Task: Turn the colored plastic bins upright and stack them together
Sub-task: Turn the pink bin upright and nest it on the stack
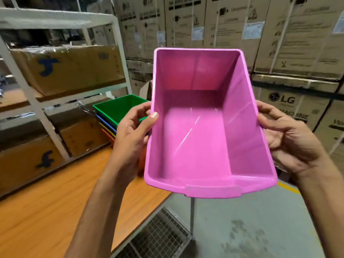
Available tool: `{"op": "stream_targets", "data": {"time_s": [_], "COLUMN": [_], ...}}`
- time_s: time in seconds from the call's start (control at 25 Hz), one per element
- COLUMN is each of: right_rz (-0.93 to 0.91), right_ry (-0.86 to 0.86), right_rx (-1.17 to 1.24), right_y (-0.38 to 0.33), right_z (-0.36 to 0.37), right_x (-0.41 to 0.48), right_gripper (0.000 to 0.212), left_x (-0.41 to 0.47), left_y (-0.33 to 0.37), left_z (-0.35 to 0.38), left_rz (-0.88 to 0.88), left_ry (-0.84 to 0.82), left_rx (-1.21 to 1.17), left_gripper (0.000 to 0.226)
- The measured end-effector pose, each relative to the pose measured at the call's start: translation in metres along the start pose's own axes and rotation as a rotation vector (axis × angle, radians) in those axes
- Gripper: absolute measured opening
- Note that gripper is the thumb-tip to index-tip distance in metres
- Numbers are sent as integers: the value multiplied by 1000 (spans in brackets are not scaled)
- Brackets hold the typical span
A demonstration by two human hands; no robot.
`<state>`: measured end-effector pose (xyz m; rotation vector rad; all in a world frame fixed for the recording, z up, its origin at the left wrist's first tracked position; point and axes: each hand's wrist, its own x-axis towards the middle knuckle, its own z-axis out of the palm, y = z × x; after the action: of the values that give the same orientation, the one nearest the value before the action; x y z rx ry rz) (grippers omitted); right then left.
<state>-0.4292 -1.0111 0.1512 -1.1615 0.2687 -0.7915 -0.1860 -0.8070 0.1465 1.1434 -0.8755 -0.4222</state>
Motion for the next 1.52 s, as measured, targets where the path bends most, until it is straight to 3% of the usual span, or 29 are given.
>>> {"op": "stream_targets", "data": {"time_s": [0.32,0.52,1.0,1.28,1.52], "right_rz": [54,81,39,183,455], "right_ry": [-234,-339,-571,-565,-532], "right_rx": [80,52,-6,-2,-172], "right_y": [10,22,71,114,126], "right_z": [59,82,132,135,142], "right_x": [173,267,434,461,466], "right_gripper": [57,45,39,37,29], "left_x": [85,128,225,230,238], "left_y": [28,33,-9,-34,-39], "left_z": [-45,-56,-93,-106,-124], "left_rz": [105,180,247,73,-242], "left_ry": [257,427,737,832,874], "left_rx": [78,236,337,270,337], "left_gripper": [38,38,38,30,19]}}
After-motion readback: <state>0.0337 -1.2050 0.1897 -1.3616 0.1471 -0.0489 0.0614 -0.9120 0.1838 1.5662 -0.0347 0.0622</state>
